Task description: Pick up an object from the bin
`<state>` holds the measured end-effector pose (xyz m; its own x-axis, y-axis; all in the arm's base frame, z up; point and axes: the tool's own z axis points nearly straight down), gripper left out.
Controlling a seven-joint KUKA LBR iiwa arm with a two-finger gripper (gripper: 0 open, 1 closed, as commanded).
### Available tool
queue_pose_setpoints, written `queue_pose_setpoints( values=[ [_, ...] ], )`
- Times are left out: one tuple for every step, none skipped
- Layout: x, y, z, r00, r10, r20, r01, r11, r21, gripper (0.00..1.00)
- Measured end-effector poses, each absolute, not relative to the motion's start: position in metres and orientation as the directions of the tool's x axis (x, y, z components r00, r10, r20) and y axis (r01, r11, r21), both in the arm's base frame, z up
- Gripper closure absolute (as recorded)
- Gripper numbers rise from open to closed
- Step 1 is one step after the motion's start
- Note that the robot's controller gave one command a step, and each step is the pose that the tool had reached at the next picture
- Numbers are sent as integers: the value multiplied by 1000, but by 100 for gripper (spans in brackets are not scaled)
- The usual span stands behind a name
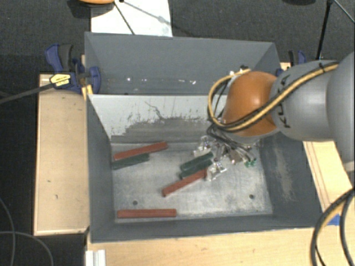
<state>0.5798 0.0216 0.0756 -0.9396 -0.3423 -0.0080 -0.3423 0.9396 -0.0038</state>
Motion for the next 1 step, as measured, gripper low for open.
queue_pose_setpoints(
  values=[
    [573, 37, 119, -934, -357, 5, -357, 934, 1, 100]
  ],
)
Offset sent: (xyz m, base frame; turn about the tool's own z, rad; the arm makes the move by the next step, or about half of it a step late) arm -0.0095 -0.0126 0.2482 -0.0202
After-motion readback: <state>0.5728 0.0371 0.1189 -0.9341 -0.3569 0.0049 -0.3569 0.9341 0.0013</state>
